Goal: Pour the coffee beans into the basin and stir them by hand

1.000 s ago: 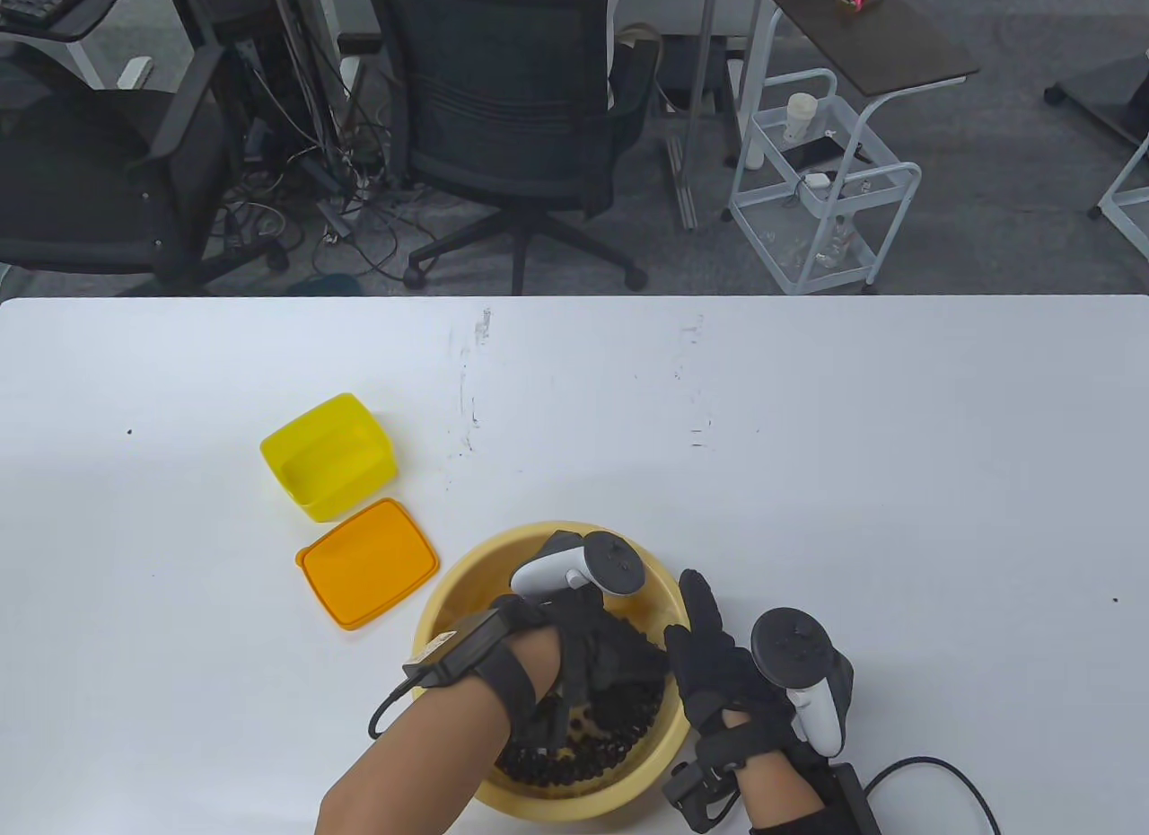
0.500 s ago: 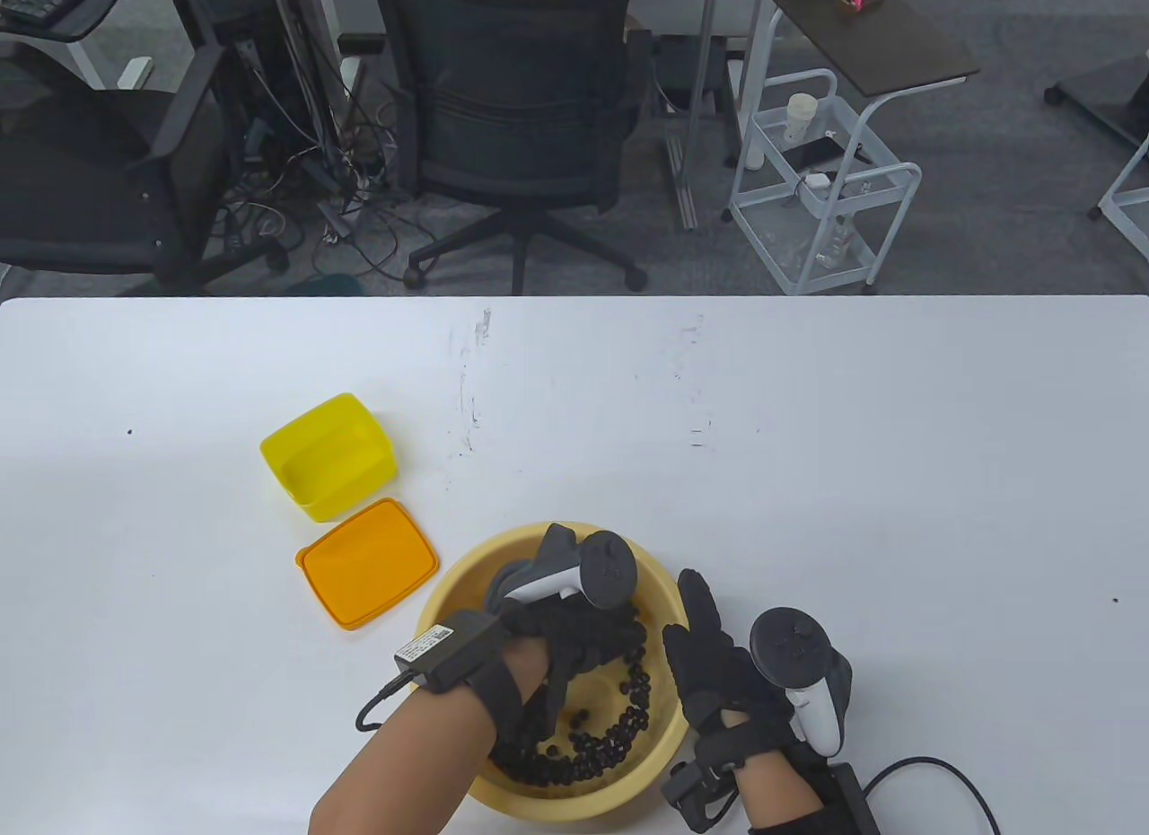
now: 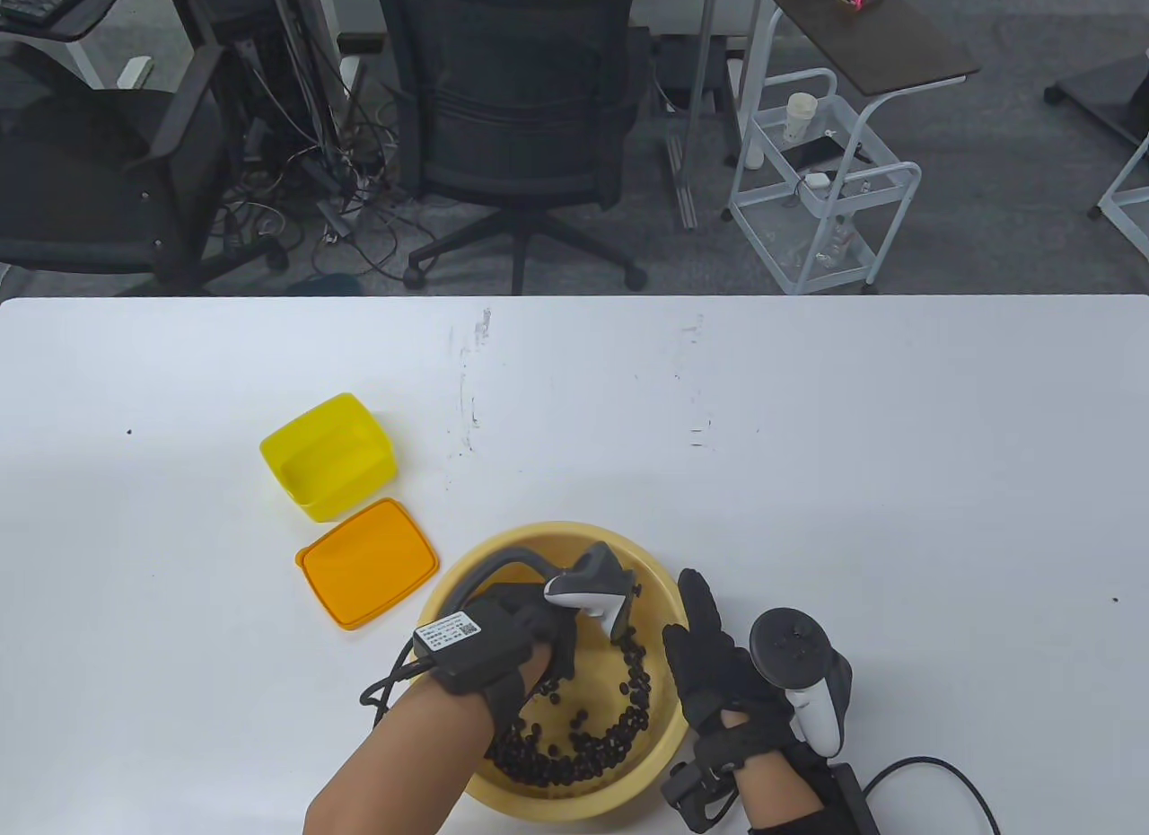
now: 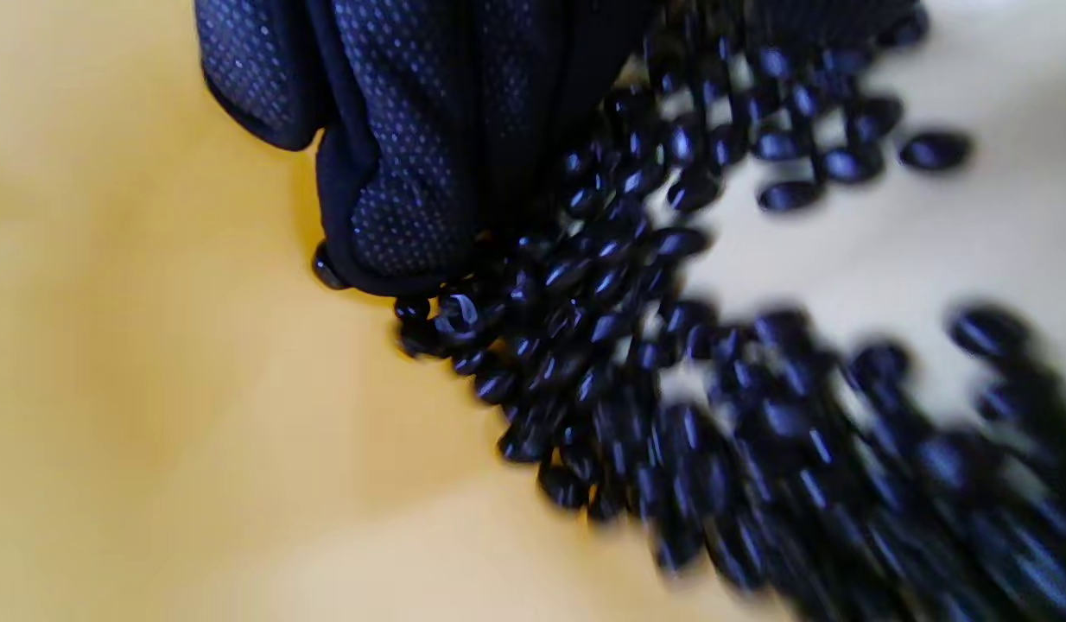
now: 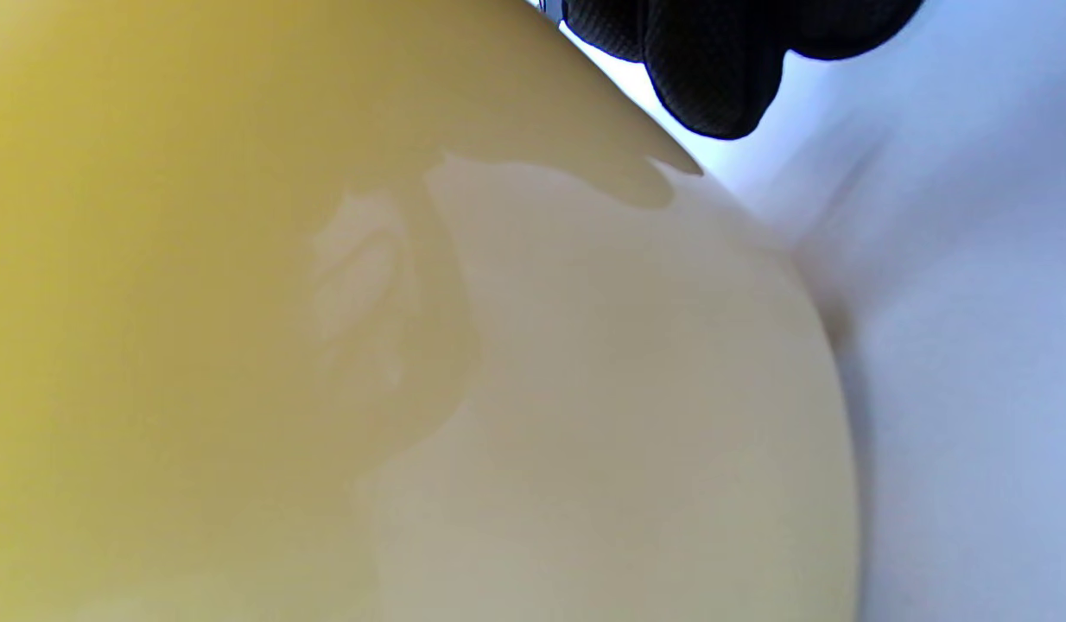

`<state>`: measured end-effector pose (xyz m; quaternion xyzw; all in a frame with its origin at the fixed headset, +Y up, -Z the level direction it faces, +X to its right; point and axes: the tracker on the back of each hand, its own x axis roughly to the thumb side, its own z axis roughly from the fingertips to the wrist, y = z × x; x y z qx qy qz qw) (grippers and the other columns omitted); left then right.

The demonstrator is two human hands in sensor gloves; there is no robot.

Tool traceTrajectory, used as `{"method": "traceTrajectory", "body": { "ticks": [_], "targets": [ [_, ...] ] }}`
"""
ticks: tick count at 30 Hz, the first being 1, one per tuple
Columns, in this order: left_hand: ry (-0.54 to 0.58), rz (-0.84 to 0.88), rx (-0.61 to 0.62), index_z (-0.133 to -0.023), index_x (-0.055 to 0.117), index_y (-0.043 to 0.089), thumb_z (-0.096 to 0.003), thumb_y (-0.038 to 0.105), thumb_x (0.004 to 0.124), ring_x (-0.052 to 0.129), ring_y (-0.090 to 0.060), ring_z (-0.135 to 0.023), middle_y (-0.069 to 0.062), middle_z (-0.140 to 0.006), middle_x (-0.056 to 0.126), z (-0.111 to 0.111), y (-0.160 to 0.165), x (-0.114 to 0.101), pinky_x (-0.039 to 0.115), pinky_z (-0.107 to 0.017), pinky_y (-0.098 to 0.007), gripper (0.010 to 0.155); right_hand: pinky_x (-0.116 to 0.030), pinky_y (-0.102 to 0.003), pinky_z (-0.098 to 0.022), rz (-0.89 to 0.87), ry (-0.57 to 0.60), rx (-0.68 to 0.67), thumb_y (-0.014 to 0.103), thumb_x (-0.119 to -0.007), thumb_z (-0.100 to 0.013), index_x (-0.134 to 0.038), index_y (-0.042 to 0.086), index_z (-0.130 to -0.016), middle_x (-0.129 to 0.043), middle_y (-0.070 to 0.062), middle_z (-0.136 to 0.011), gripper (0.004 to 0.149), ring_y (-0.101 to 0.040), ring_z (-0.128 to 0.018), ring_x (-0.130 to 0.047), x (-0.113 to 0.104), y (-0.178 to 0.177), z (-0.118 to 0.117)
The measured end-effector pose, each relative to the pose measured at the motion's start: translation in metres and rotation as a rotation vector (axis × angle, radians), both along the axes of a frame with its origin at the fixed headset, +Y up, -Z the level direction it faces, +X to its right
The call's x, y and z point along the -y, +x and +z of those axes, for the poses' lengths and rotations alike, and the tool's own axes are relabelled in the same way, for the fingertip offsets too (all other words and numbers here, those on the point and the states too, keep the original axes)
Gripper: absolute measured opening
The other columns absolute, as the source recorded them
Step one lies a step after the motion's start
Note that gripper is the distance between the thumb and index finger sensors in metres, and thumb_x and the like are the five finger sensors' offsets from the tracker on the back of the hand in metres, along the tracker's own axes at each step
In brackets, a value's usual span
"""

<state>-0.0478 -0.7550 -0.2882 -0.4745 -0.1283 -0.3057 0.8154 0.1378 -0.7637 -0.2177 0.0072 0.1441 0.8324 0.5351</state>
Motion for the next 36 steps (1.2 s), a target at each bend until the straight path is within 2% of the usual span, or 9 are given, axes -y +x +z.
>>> {"method": "traceTrajectory", "body": {
  "ticks": [2,4,6,9,13,17,22,28,36],
  "targets": [
    [-0.054,0.012,-0.017,-0.083,0.084,-0.006,-0.0495,0.056,0.058,0.112,-0.037,-0.050,-0.026,-0.068,0.101,0.002,-0.002,0.005,0.078,-0.059,-0.047,0.076,-0.050,-0.065,-0.061,0.001,0.000,0.001,0.038,-0.050,-0.058,-0.015,0.019,-0.107,-0.040,-0.028,-0.103,0.064,-0.053,-0.085,-0.065,0.000,0.000,0.000],
    [-0.142,0.060,-0.069,-0.076,0.090,-0.007,-0.0485,0.056,0.059,0.114,-0.037,-0.043,-0.026,-0.060,0.106,0.005,-0.002,0.011,0.081,-0.056,-0.047,0.076,-0.050,-0.065,-0.061,0.000,0.000,0.000,0.038,-0.050,-0.058,-0.015,0.019,-0.107,-0.039,-0.028,-0.103,0.064,-0.053,-0.085,-0.065,0.000,0.000,0.000],
    [-0.272,0.172,-0.152,-0.071,0.093,-0.007,-0.0480,0.056,0.060,0.116,-0.037,-0.038,-0.025,-0.055,0.109,0.009,-0.002,0.018,0.083,-0.054,-0.046,0.075,-0.050,-0.065,-0.061,-0.001,0.001,-0.001,0.038,-0.050,-0.058,-0.014,0.019,-0.107,-0.039,-0.028,-0.103,0.064,-0.053,-0.085,-0.065,0.000,0.000,0.000],
    [-0.382,0.375,-0.228,-0.066,0.096,-0.006,-0.0477,0.057,0.060,0.117,-0.035,-0.033,-0.022,-0.049,0.112,0.011,0.003,0.019,0.084,-0.053,-0.045,0.075,-0.050,-0.065,-0.061,-0.002,0.000,-0.002,0.038,-0.049,-0.058,-0.014,0.019,-0.107,-0.039,-0.028,-0.103,0.064,-0.053,-0.085,-0.065,0.000,0.000,0.000],
    [-0.465,0.667,-0.374,-0.074,0.092,-0.001,-0.0494,0.057,0.059,0.117,-0.030,-0.042,-0.016,-0.059,0.110,0.008,0.005,0.020,0.082,-0.056,-0.043,0.071,-0.050,-0.065,-0.061,0.001,-0.001,0.000,0.038,-0.049,-0.058,-0.014,0.019,-0.107,-0.039,-0.028,-0.103,0.064,-0.054,-0.085,-0.064,0.001,0.000,0.000],
    [-0.507,0.810,-0.406,-0.079,0.085,0.001,-0.0510,0.056,0.058,0.115,-0.026,-0.051,-0.012,-0.066,0.106,0.006,0.007,0.025,0.081,-0.057,-0.044,0.068,-0.050,-0.065,-0.061,-0.003,-0.001,-0.001,0.038,-0.049,-0.058,-0.014,0.019,-0.107,-0.039,-0.028,-0.103,0.064,-0.053,-0.085,-0.065,0.000,-0.001,0.000],
    [-0.464,1.009,-0.484,-0.091,0.066,0.000,-0.0556,0.053,0.053,0.107,-0.022,-0.065,-0.010,-0.078,0.094,-0.001,0.008,0.023,0.075,-0.063,-0.042,0.065,-0.050,-0.065,-0.061,-0.006,-0.002,-0.001,0.038,-0.049,-0.058,-0.014,0.019,-0.107,-0.039,-0.028,-0.103,0.064,-0.054,-0.085,-0.065,0.000,-0.001,0.000],
    [-0.418,1.011,-0.450,-0.093,0.062,0.002,-0.0561,0.054,0.052,0.105,-0.020,-0.067,-0.007,-0.080,0.091,-0.001,0.009,0.020,0.074,-0.064,-0.039,0.065,-0.050,-0.065,-0.061,-0.004,-0.002,-0.001,0.038,-0.049,-0.058,-0.014,0.019,-0.107,-0.039,-0.028,-0.103,0.064,-0.053,-0.085,-0.065,0.000,-0.001,0.000],
    [-0.157,1.039,-0.418,-0.099,0.053,0.002,-0.0557,0.053,0.054,0.102,-0.020,-0.069,-0.006,-0.086,0.084,-0.011,0.001,0.005,0.070,-0.068,-0.041,0.067,-0.050,-0.065,-0.061,-0.004,-0.002,-0.001,0.038,-0.049,-0.058,-0.014,0.019,-0.107,-0.040,-0.028,-0.103,0.064,-0.053,-0.085,-0.065,0.000,-0.001,0.000]
  ]
}}
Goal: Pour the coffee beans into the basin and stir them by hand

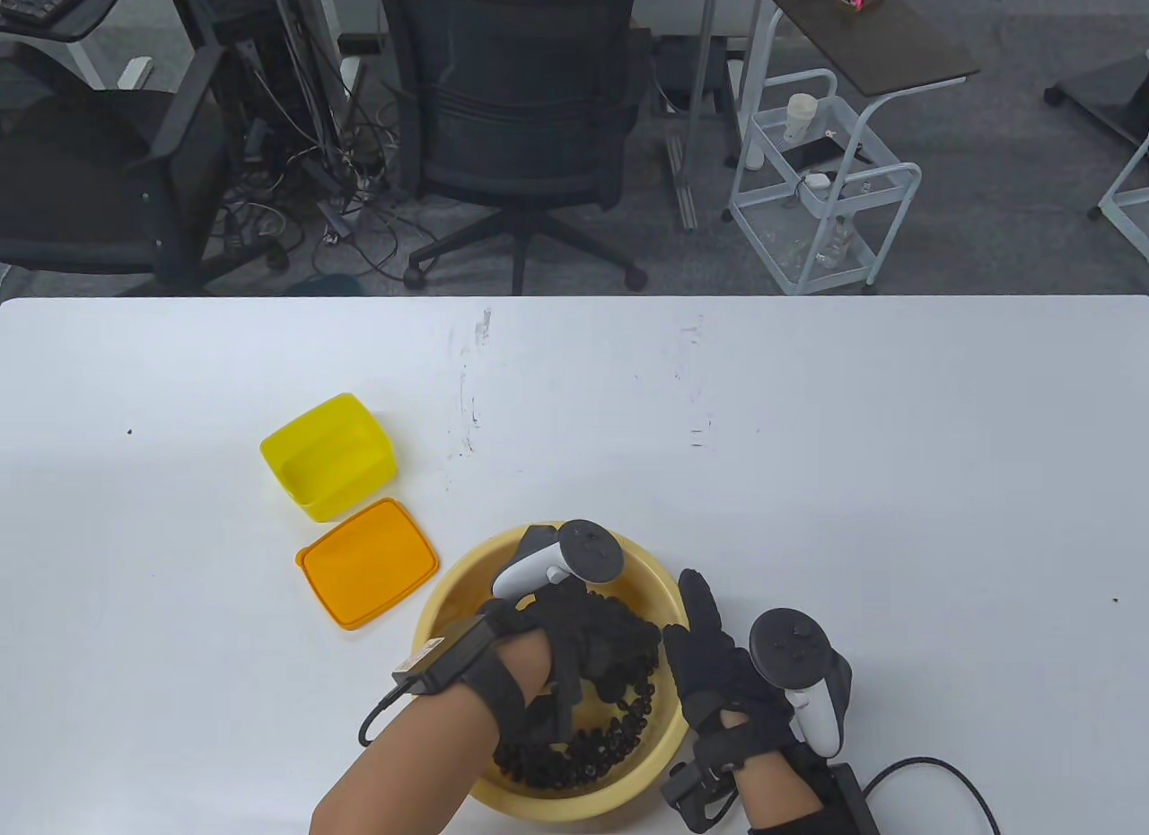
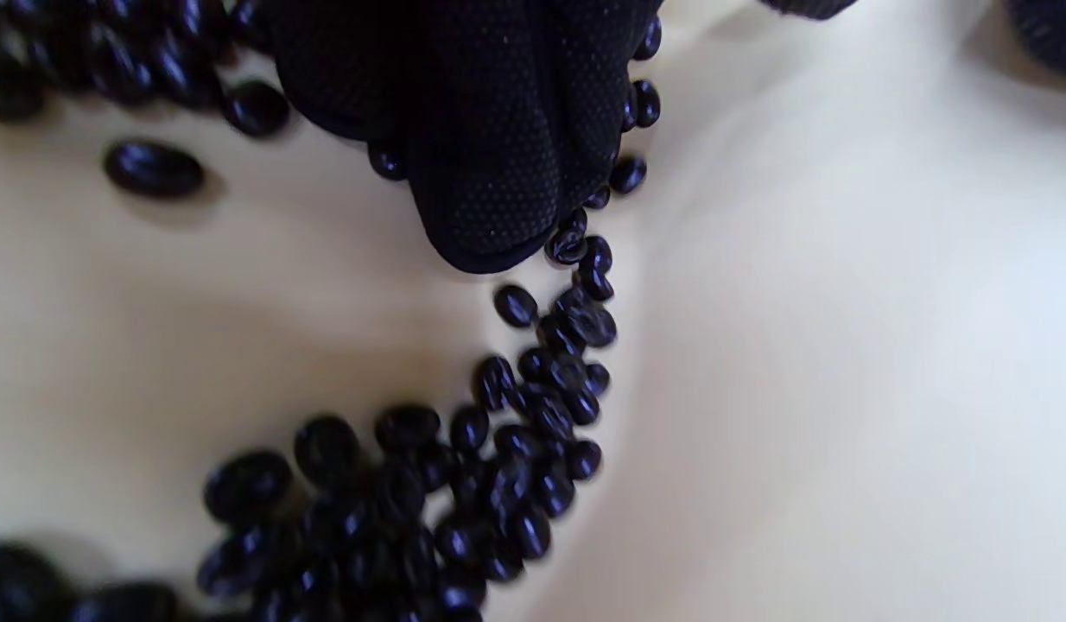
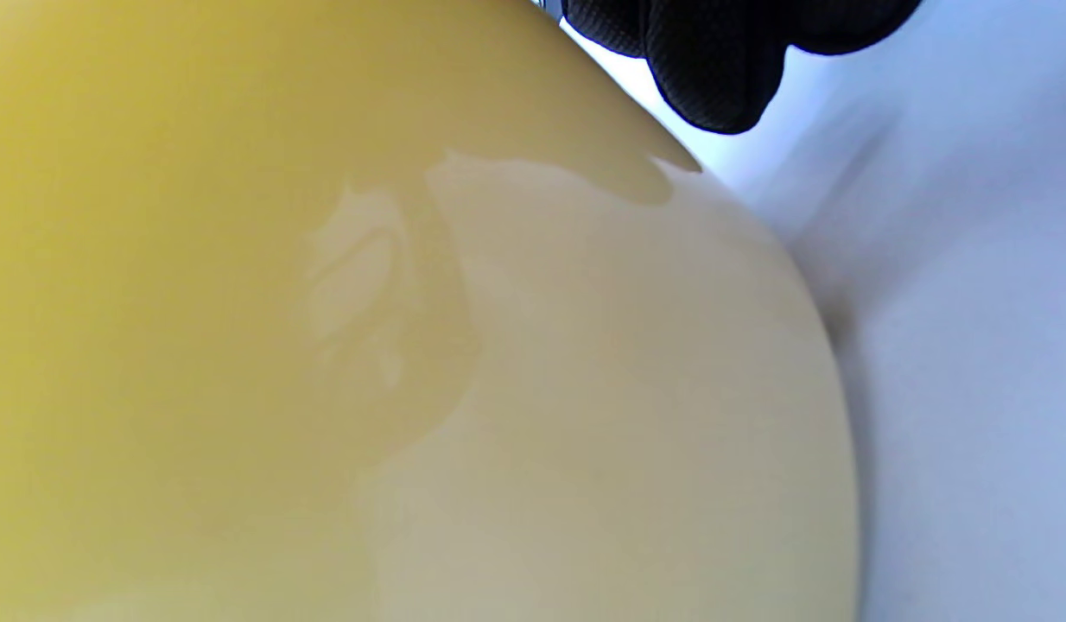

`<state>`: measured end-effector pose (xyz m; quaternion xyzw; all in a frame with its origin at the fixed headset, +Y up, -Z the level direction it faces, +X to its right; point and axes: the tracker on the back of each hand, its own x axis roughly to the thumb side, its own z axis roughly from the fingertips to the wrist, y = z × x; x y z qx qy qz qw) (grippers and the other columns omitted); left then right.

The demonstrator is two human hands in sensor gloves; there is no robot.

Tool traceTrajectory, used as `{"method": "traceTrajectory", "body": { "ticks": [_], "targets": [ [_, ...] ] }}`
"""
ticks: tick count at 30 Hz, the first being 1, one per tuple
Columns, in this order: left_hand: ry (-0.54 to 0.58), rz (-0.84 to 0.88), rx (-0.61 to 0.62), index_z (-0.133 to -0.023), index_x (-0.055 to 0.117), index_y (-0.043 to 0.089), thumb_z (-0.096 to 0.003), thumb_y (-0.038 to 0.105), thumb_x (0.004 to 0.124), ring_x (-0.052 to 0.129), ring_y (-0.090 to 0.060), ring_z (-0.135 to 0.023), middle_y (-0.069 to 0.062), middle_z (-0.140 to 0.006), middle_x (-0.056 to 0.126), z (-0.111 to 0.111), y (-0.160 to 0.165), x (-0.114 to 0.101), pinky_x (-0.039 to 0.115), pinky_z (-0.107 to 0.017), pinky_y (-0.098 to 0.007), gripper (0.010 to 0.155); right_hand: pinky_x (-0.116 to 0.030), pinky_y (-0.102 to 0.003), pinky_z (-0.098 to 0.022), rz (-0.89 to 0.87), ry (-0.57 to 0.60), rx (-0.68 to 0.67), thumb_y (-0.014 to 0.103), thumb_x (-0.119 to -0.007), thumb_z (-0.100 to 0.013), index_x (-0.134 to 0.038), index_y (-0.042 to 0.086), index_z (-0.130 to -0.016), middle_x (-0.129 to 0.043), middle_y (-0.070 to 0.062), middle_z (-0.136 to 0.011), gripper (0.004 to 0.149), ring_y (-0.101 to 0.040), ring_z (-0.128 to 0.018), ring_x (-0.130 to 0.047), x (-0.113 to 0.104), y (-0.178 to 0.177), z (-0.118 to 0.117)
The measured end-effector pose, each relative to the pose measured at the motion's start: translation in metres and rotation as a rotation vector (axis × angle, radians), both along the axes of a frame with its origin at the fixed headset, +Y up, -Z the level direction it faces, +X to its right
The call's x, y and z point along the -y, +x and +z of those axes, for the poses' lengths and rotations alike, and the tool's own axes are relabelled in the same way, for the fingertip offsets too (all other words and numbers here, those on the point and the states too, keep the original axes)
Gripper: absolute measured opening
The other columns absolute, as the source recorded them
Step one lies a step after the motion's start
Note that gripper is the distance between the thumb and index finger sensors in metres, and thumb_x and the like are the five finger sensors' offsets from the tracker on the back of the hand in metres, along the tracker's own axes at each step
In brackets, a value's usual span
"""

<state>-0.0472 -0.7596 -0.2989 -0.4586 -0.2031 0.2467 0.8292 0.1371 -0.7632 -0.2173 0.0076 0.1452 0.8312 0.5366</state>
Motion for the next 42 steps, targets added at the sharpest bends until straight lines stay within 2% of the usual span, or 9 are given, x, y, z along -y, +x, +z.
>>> {"method": "traceTrajectory", "body": {
  "ticks": [6,10,13,17,23,27,32,37,42],
  "targets": [
    [0.428,-0.264,0.133,-0.098,0.061,0.007,-0.0525,0.051,0.060,0.102,-0.024,-0.060,-0.008,-0.083,0.088,0.004,0.006,-0.018,0.066,-0.070,-0.047,0.063,-0.050,-0.065,-0.061,0.001,-0.001,0.000,0.038,-0.050,-0.058,-0.014,0.019,-0.107,-0.040,-0.028,-0.103,0.064,-0.053,-0.085,-0.065,0.000,0.000,0.000],
    [0.497,-0.391,0.207,-0.100,0.065,0.019,-0.0515,0.051,0.061,0.094,-0.032,-0.071,-0.010,-0.090,0.082,0.006,0.005,-0.022,0.056,-0.074,-0.053,0.058,-0.050,-0.065,-0.061,-0.002,-0.005,-0.002,0.038,-0.050,-0.058,-0.014,0.019,-0.107,-0.040,-0.028,-0.103,0.064,-0.053,-0.085,-0.065,0.000,0.000,0.000],
    [0.545,-0.593,0.274,-0.102,0.063,0.023,-0.0514,0.051,0.061,0.087,-0.036,-0.083,-0.013,-0.098,0.072,0.006,0.000,-0.021,0.055,-0.075,-0.050,0.057,-0.050,-0.065,-0.061,0.000,-0.003,-0.003,0.038,-0.050,-0.058,-0.015,0.019,-0.107,-0.041,-0.028,-0.103,0.064,-0.053,-0.085,-0.065,0.000,0.000,0.000],
    [0.523,-0.790,0.332,-0.100,0.062,0.004,-0.0511,0.053,0.060,0.100,-0.036,-0.071,-0.025,-0.088,0.082,0.011,-0.001,-0.017,0.067,-0.068,-0.049,0.069,-0.050,-0.065,-0.061,0.005,-0.002,-0.003,0.038,-0.050,-0.058,-0.014,0.018,-0.107,-0.041,-0.028,-0.103,0.064,-0.053,-0.085,-0.065,0.000,0.000,0.000],
    [0.268,-1.058,0.474,-0.082,0.080,-0.008,-0.0504,0.057,0.053,0.111,-0.032,-0.045,-0.026,-0.064,0.099,0.015,0.001,-0.001,0.075,-0.063,-0.045,0.077,-0.050,-0.065,-0.061,0.004,-0.002,0.000,0.038,-0.050,-0.058,-0.015,0.018,-0.107,-0.041,-0.028,-0.103,0.064,-0.053,-0.085,-0.065,0.000,0.000,0.000],
    [0.026,-0.933,0.470,-0.069,0.093,-0.005,-0.0487,0.057,0.056,0.115,-0.035,-0.032,-0.025,-0.051,0.107,0.018,-0.002,0.012,0.079,-0.059,-0.045,0.076,-0.050,-0.065,-0.061,0.003,-0.003,-0.001,0.038,-0.050,-0.058,-0.014,0.019,-0.107,-0.041,-0.028,-0.103,0.064,-0.053,-0.085,-0.065,0.000,0.000,0.000],
    [-0.218,-0.545,0.369,-0.061,0.099,-0.003,-0.0481,0.058,0.059,0.116,-0.032,-0.023,-0.022,-0.042,0.111,0.022,-0.002,0.021,0.082,-0.056,-0.044,0.074,-0.050,-0.065,-0.061,0.004,-0.002,-0.002,0.038,-0.050,-0.058,-0.014,0.018,-0.107,-0.041,-0.028,-0.103,0.064,-0.053,-0.085,-0.065,0.000,0.000,0.000],
    [-0.343,-0.129,0.193,-0.080,0.086,0.002,-0.0503,0.058,0.057,0.116,-0.027,-0.051,-0.015,-0.066,0.106,0.019,0.002,0.021,0.080,-0.058,-0.047,0.069,-0.050,-0.065,-0.061,0.008,-0.001,0.001,0.038,-0.049,-0.058,-0.014,0.018,-0.107,-0.041,-0.028,-0.102,0.064,-0.053,-0.085,-0.065,0.000,0.000,0.000],
    [-0.359,0.056,0.099,-0.093,0.064,0.002,-0.0543,0.056,0.053,0.105,-0.022,-0.070,-0.011,-0.082,0.091,0.012,0.003,0.022,0.074,-0.064,-0.045,0.067,-0.050,-0.065,-0.061,0.007,-0.002,0.001,0.038,-0.049,-0.058,-0.014,0.018,-0.107,-0.041,-0.028,-0.103,0.064,-0.053,-0.085,-0.065,0.000,0.000,0.000]
  ]
}}
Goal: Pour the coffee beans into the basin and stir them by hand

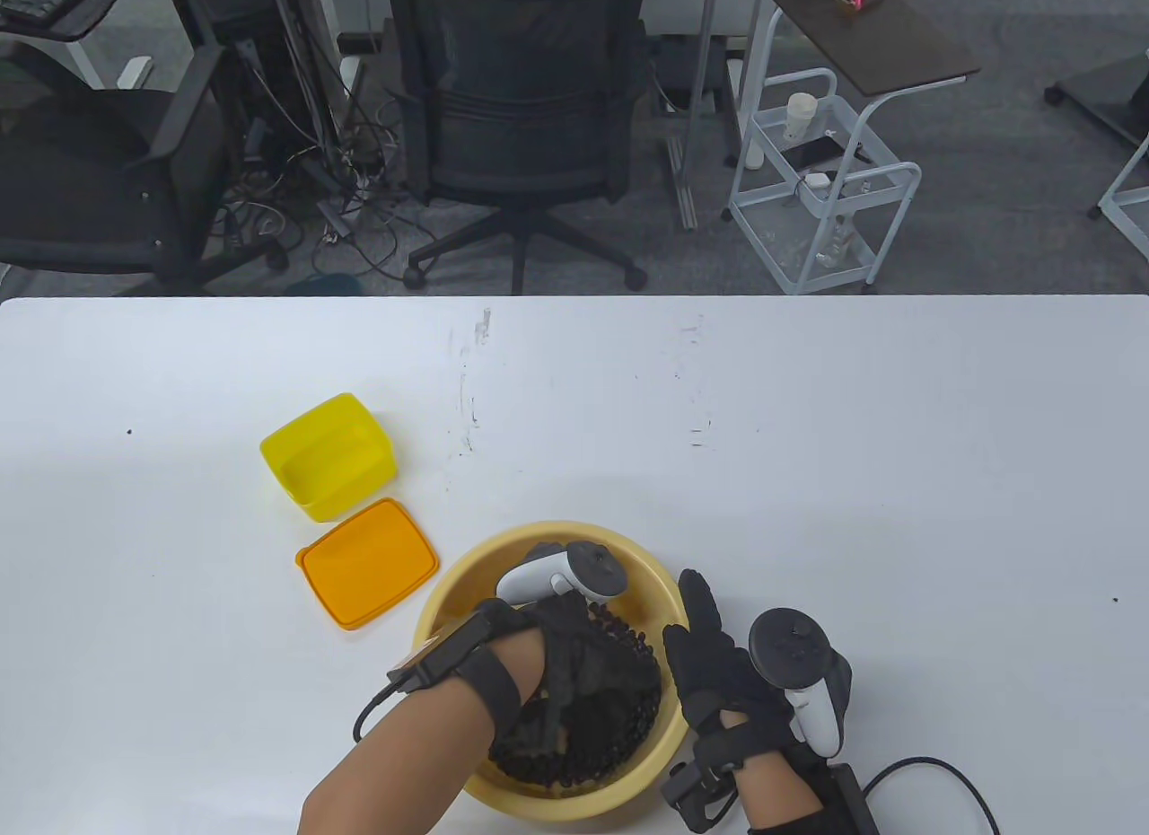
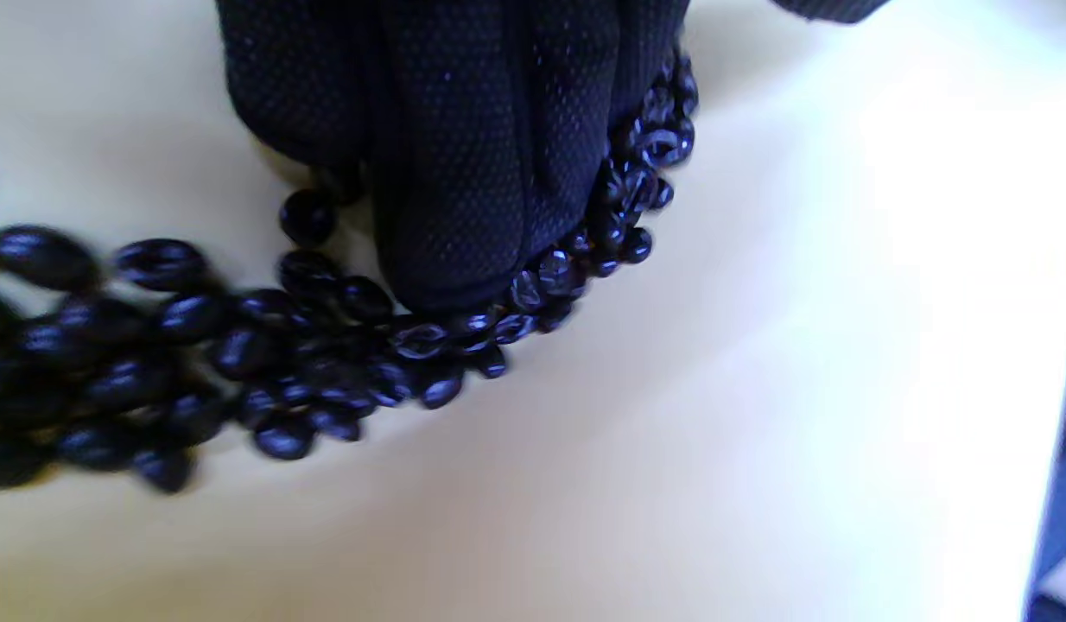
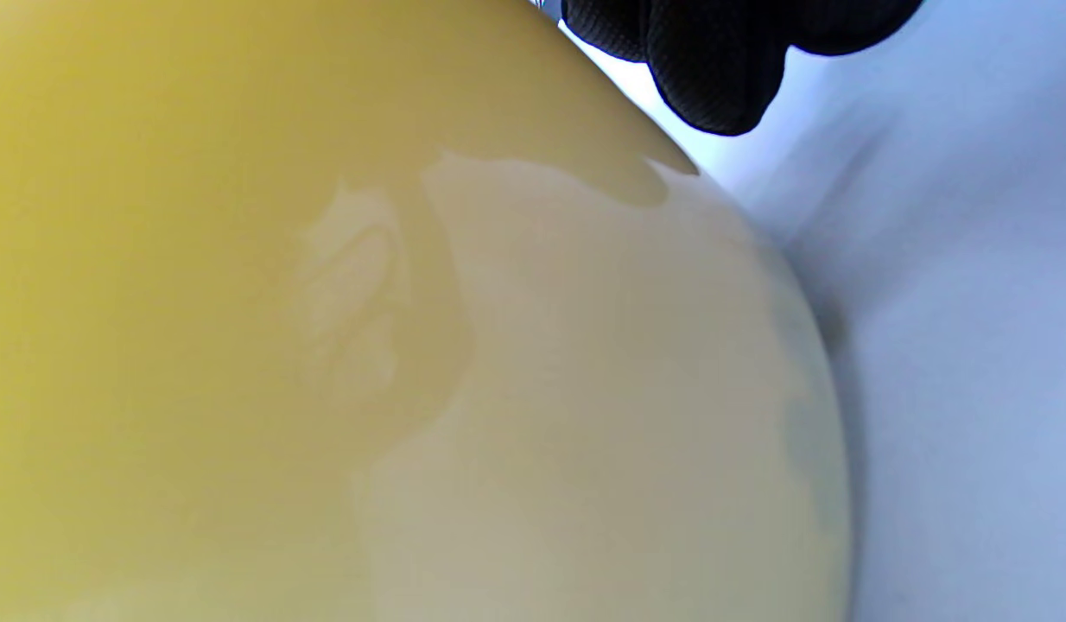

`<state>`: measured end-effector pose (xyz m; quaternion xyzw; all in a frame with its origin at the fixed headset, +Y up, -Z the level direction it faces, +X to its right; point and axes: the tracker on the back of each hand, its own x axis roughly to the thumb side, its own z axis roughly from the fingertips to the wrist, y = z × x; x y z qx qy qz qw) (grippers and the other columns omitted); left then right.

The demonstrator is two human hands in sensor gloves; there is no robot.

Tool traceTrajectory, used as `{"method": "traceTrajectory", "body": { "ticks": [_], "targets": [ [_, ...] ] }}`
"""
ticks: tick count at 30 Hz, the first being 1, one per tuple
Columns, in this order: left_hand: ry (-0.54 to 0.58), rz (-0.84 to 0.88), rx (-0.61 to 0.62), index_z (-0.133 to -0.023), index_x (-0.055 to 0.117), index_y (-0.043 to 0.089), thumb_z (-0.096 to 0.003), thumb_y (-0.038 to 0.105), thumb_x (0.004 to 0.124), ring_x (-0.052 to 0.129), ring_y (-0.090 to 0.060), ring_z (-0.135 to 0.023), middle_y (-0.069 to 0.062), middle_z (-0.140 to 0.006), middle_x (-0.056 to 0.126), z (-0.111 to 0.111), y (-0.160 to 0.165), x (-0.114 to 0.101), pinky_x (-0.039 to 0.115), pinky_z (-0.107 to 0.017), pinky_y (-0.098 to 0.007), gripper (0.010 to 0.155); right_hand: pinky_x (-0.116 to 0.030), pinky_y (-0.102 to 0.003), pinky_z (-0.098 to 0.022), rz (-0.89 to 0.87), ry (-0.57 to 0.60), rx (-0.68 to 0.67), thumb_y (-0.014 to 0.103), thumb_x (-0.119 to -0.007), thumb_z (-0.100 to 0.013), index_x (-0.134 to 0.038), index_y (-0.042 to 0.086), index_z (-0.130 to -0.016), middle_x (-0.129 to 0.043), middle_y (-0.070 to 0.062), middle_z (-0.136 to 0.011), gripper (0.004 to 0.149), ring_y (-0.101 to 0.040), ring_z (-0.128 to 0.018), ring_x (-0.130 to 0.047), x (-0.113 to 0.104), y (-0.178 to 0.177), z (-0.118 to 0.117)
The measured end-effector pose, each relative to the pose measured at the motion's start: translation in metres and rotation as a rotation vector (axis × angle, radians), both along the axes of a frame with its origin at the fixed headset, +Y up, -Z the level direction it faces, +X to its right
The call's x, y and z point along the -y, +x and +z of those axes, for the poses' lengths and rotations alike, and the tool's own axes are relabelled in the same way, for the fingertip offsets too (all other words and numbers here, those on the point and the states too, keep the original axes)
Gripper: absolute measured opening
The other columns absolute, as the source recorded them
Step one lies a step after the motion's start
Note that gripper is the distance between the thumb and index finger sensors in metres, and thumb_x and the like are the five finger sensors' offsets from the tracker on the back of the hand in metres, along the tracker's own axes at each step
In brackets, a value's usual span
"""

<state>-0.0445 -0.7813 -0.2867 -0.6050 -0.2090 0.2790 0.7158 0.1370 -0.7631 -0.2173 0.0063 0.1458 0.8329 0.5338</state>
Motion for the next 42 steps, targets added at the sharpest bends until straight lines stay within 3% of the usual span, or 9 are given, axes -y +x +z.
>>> {"method": "traceTrajectory", "body": {
  "ticks": [5,10,17,22,24,27,31,35,42],
  "targets": [
    [0.105,0.027,-0.090,-0.098,0.050,0.002,-0.0565,0.055,0.050,0.097,-0.021,-0.078,-0.009,-0.090,0.081,-0.008,-0.003,-0.007,0.068,-0.069,-0.041,0.068,-0.050,-0.065,-0.061,0.001,0.000,0.001,0.038,-0.049,-0.058,-0.014,0.018,-0.107,-0.041,-0.028,-0.103,0.064,-0.053,-0.085,-0.065,0.000,0.000,0.000],
    [0.321,-0.035,-0.141,-0.099,0.048,0.003,-0.0560,0.055,0.051,0.097,-0.020,-0.074,-0.008,-0.090,0.079,-0.012,-0.009,-0.018,0.066,-0.071,-0.041,0.067,-0.050,-0.065,-0.061,-0.001,0.001,0.000,0.038,-0.049,-0.058,-0.014,0.019,-0.107,-0.041,-0.028,-0.103,0.064,-0.053,-0.085,-0.065,0.000,0.000,0.000],
    [0.638,-0.175,-0.074,-0.100,0.052,0.007,-0.0543,0.053,0.055,0.093,-0.021,-0.071,-0.010,-0.091,0.077,-0.009,-0.009,-0.032,0.056,-0.076,-0.046,0.064,-0.050,-0.065,-0.061,0.000,0.001,0.000,0.038,-0.049,-0.058,-0.014,0.019,-0.107,-0.041,-0.028,-0.103,0.064,-0.053,-0.085,-0.065,0.000,0.000,0.000],
    [0.816,-0.302,0.091,-0.102,0.051,0.012,-0.0537,0.050,0.058,0.082,-0.030,-0.076,-0.013,-0.096,0.070,-0.002,-0.001,-0.036,0.046,-0.077,-0.052,0.062,-0.050,-0.065,-0.061,0.001,0.000,0.000,0.038,-0.049,-0.058,-0.014,0.019,-0.107,-0.041,-0.028,-0.103,0.064,-0.053,-0.085,-0.065,0.000,0.000,0.000],
    [0.911,-0.405,0.226,-0.104,0.049,0.018,-0.0531,0.049,0.059,0.073,-0.034,-0.086,-0.011,-0.101,0.065,0.002,0.003,-0.038,0.038,-0.079,-0.054,0.060,-0.050,-0.065,-0.061,0.003,-0.001,0.000,0.038,-0.049,-0.058,-0.014,0.019,-0.107,-0.041,-0.028,-0.103,0.064,-0.053,-0.085,-0.065,0.000,0.001,0.000],
    [1.071,-0.623,0.477,-0.105,0.048,0.022,-0.0514,0.053,0.058,0.078,-0.032,-0.091,-0.009,-0.102,0.064,0.007,0.004,-0.037,0.048,-0.078,-0.049,0.062,-0.050,-0.065,-0.061,0.007,-0.001,-0.001,0.038,-0.049,-0.058,-0.014,0.018,-0.107,-0.041,-0.028,-0.103,0.064,-0.053,-0.085,-0.065,0.000,0.000,0.000],
    [1.028,-0.837,0.508,-0.102,0.057,0.010,-0.0503,0.054,0.058,0.096,-0.033,-0.075,-0.017,-0.090,0.082,0.006,0.003,-0.037,0.064,-0.071,-0.048,0.068,-0.050,-0.065,-0.061,0.007,0.001,-0.001,0.038,-0.049,-0.058,-0.014,0.018,-0.107,-0.041,-0.028,-0.102,0.064,-0.053,-0.085,-0.065,0.000,0.000,0.000],
    [0.811,-1.055,0.548,-0.095,0.070,0.002,-0.0506,0.057,0.052,0.101,-0.034,-0.063,-0.016,-0.079,0.094,0.005,0.000,-0.030,0.067,-0.068,-0.046,0.073,-0.049,-0.065,-0.061,0.008,0.002,-0.001,0.039,-0.049,-0.058,-0.014,0.018,-0.107,-0.041,-0.028,-0.103,0.064,-0.053,-0.086,-0.064,0.000,0.000,0.000],
    [0.402,-0.832,0.491,-0.066,0.095,-0.007,-0.0485,0.058,0.054,0.111,-0.038,-0.030,-0.019,-0.044,0.111,0.007,-0.009,-0.008,0.077,-0.059,-0.047,0.078,-0.049,-0.065,-0.061,0.003,0.003,-0.003,0.039,-0.049,-0.058,-0.014,0.018,-0.107,-0.040,-0.028,-0.103,0.064,-0.054,-0.086,-0.063,0.000,0.000,0.000]
  ]
}}
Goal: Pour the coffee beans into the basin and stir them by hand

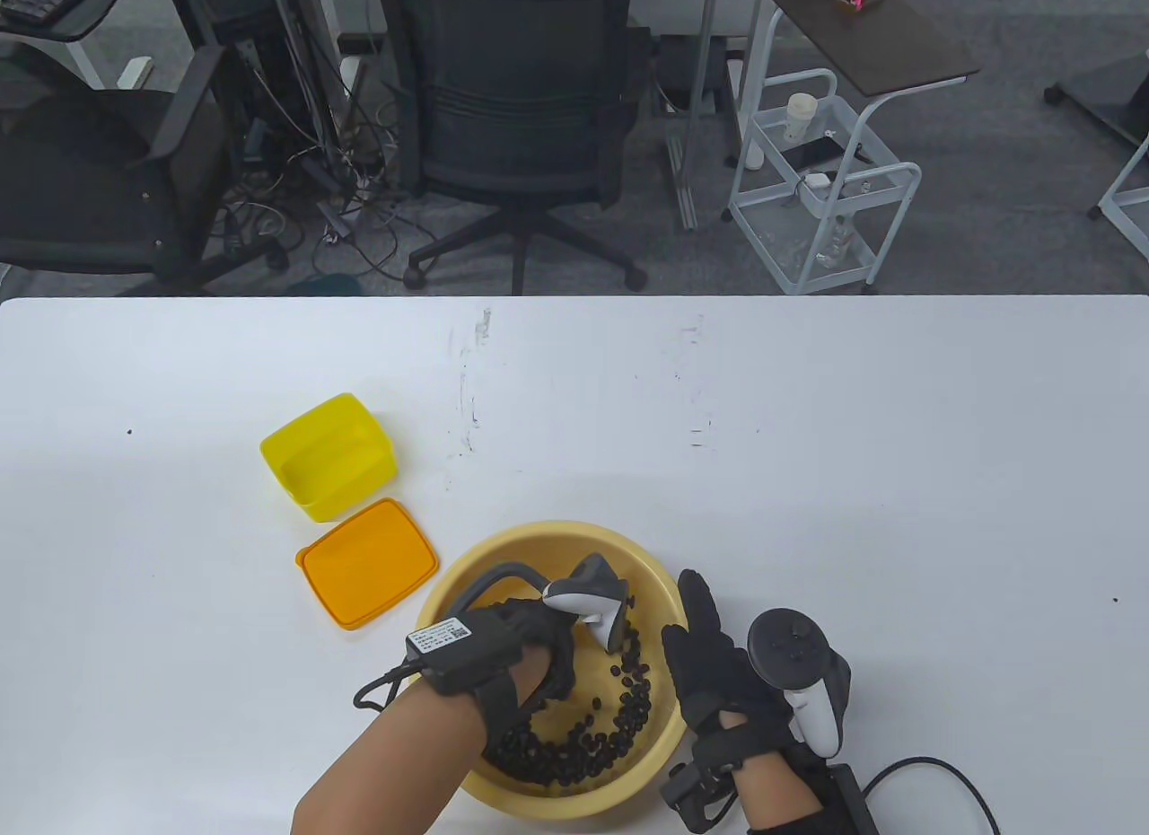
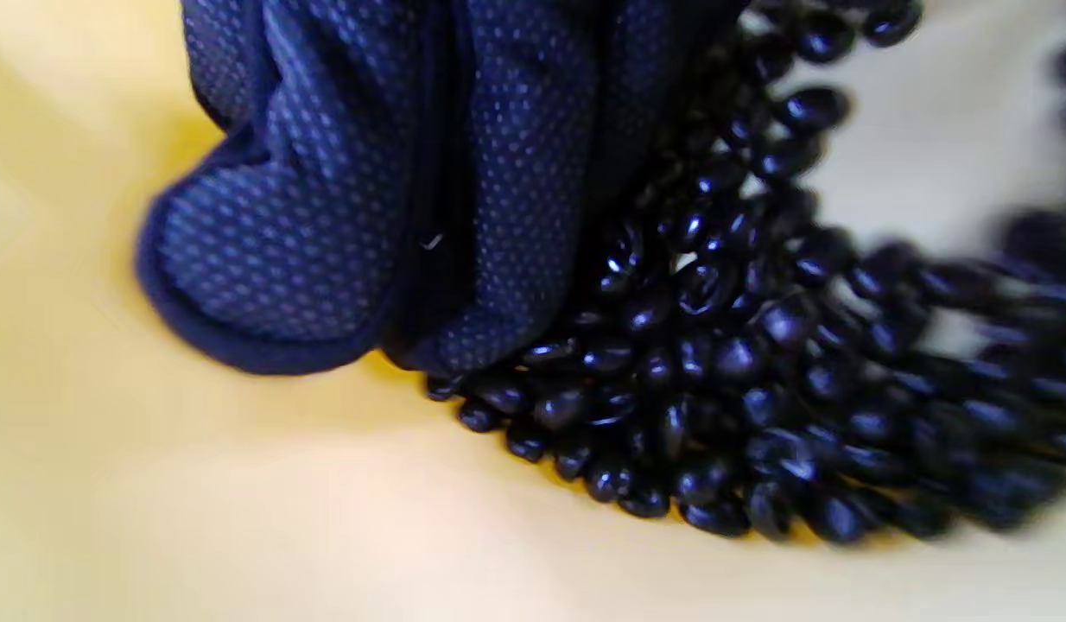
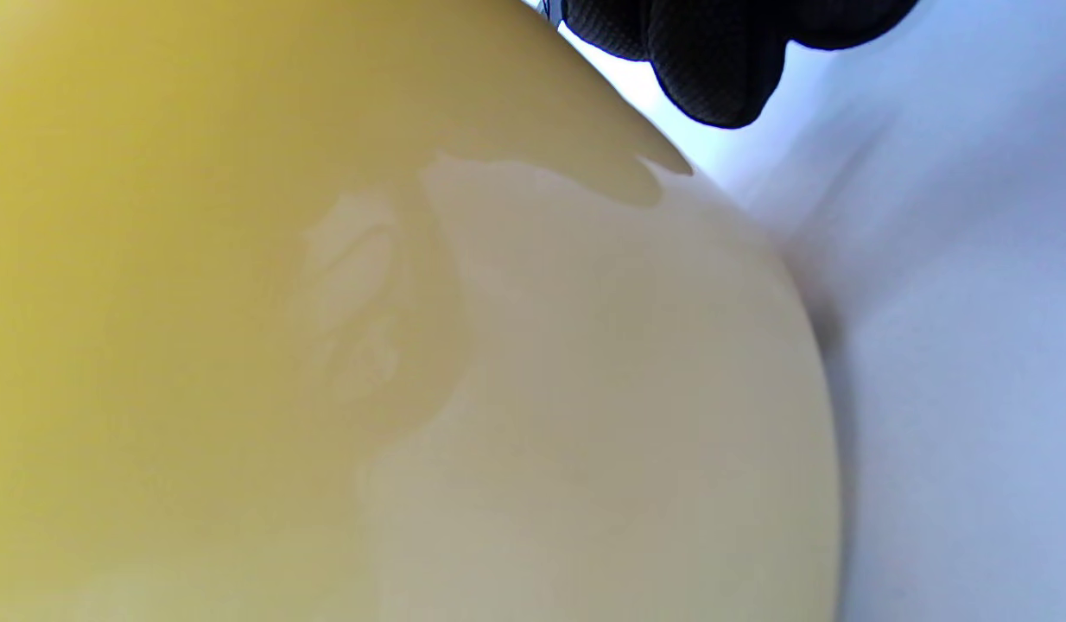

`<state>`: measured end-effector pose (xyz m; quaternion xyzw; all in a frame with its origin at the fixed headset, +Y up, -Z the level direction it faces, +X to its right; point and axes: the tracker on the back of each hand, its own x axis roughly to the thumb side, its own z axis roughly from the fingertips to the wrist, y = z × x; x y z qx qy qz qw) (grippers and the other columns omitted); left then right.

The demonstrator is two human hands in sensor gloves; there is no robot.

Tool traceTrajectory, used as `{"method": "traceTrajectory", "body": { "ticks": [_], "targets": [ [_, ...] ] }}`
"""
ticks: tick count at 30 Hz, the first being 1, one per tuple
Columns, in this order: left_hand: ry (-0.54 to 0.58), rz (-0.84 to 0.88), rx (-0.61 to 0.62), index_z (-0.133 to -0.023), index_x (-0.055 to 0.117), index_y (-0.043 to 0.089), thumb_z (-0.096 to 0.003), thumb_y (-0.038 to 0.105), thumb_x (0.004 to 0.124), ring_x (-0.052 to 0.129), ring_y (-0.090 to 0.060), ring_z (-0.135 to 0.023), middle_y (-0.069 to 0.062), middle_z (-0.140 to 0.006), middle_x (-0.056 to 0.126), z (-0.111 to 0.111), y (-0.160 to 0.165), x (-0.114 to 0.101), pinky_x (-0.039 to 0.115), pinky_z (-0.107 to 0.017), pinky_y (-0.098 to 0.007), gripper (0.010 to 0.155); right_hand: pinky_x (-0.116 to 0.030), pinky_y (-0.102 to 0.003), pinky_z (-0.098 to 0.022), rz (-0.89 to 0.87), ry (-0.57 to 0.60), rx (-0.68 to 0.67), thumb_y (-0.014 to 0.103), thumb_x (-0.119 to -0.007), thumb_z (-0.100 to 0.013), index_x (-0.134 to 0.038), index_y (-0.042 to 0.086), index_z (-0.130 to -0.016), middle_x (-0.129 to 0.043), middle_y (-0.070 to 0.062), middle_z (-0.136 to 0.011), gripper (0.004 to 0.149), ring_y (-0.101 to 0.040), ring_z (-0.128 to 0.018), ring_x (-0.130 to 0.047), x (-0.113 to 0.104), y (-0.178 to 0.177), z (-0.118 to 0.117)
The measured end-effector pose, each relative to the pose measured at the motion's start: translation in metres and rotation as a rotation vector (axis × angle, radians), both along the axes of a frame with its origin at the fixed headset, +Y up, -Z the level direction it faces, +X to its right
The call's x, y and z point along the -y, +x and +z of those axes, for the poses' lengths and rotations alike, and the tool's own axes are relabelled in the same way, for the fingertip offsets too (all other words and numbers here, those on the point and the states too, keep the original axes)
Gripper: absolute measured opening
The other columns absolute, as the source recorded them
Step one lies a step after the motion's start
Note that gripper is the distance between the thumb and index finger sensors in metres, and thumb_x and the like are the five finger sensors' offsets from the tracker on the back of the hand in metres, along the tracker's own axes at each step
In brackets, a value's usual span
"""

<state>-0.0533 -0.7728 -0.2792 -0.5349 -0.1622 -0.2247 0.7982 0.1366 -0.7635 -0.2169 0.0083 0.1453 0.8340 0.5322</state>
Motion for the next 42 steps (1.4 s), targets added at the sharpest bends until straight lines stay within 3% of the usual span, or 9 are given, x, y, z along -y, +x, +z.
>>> {"method": "traceTrajectory", "body": {
  "ticks": [6,10,14,21,25,31,35,39,42],
  "targets": [
    [-0.239,0.319,-0.186,-0.057,0.097,-0.005,-0.0488,0.058,0.056,0.111,-0.034,-0.021,-0.014,-0.035,0.113,0.005,0.004,0.010,0.081,-0.055,-0.046,0.076,-0.048,-0.065,-0.061,0.000,0.001,0.000,0.039,-0.049,-0.058,-0.014,0.018,-0.107,-0.041,-0.028,-0.103,0.064,-0.054,-0.086,-0.063,0.000,0.000,0.000],
    [-0.322,0.577,-0.325,-0.072,0.090,0.001,-0.0509,0.059,0.053,0.113,-0.030,-0.038,-0.010,-0.054,0.109,0.002,0.007,0.009,0.080,-0.054,-0.048,0.072,-0.048,-0.065,-0.061,0.003,0.001,0.002,0.039,-0.049,-0.058,-0.014,0.018,-0.107,-0.041,-0.028,-0.103,0.064,-0.054,-0.086,-0.063,0.000,0.000,0.000],
    [-0.287,0.722,-0.352,-0.083,0.077,0.005,-0.0534,0.058,0.051,0.107,-0.028,-0.056,-0.007,-0.070,0.099,-0.003,0.010,0.005,0.076,-0.057,-0.047,0.067,-0.048,-0.065,-0.062,0.001,0.000,0.003,0.039,-0.049,-0.058,-0.014,0.019,-0.107,-0.041,-0.027,-0.103,0.064,-0.054,-0.086,-0.063,0.000,0.000,0.000],
    [-0.143,0.833,-0.366,-0.099,0.054,0.010,-0.0554,0.055,0.052,0.095,-0.020,-0.070,-0.003,-0.086,0.083,-0.009,0.015,-0.007,0.066,-0.068,-0.042,0.062,-0.048,-0.065,-0.061,-0.002,0.000,0.003,0.039,-0.049,-0.058,-0.014,0.019,-0.107,-0.041,-0.028,-0.103,0.064,-0.054,-0.086,-0.063,0.000,0.000,0.000],
    [0.034,0.814,-0.298,-0.099,0.052,0.011,-0.0553,0.053,0.053,0.090,-0.020,-0.072,-0.004,-0.090,0.078,-0.012,0.015,-0.016,0.058,-0.074,-0.042,0.061,-0.048,-0.065,-0.062,-0.002,-0.002,0.002,0.040,-0.049,-0.058,-0.014,0.019,-0.107,-0.041,-0.028,-0.103,0.064,-0.054,-0.086,-0.062,0.001,0.001,0.001],
    [0.358,0.694,-0.083,-0.100,0.055,0.017,-0.0533,0.051,0.057,0.089,-0.021,-0.071,-0.004,-0.090,0.078,-0.010,0.013,-0.025,0.057,-0.075,-0.045,0.058,-0.048,-0.065,-0.062,-0.002,-0.001,0.001,0.040,-0.049,-0.058,-0.014,0.019,-0.107,-0.041,-0.028,-0.103,0.064,-0.054,-0.087,-0.062,0.000,0.001,0.000],
    [0.469,0.565,0.007,-0.101,0.058,0.018,-0.0526,0.050,0.059,0.087,-0.026,-0.074,-0.008,-0.092,0.077,-0.007,0.016,-0.029,0.056,-0.075,-0.048,0.058,-0.048,-0.065,-0.062,0.001,-0.001,0.003,0.040,-0.049,-0.058,-0.014,0.019,-0.107,-0.041,-0.028,-0.103,0.064,-0.054,-0.086,-0.062,0.000,0.001,0.000],
    [0.576,0.227,0.148,-0.101,0.062,0.015,-0.0510,0.052,0.059,0.093,-0.034,-0.079,-0.014,-0.092,0.080,-0.006,0.018,-0.031,0.061,-0.072,-0.050,0.062,-0.048,-0.065,-0.062,0.001,-0.001,0.002,0.040,-0.049,-0.058,-0.014,0.019,-0.107,-0.041,-0.027,-0.103,0.064,-0.054,-0.086,-0.062,0.000,0.001,0.000],
    [0.507,0.036,0.199,-0.099,0.064,0.007,-0.0502,0.057,0.054,0.101,-0.031,-0.070,-0.016,-0.086,0.088,-0.009,0.015,-0.029,0.068,-0.069,-0.047,0.071,-0.048,-0.065,-0.062,-0.001,-0.001,0.002,0.040,-0.049,-0.058,-0.014,0.019,-0.107,-0.041,-0.027,-0.103,0.064,-0.054,-0.086,-0.062,0.000,0.001,0.000]
  ]
}}
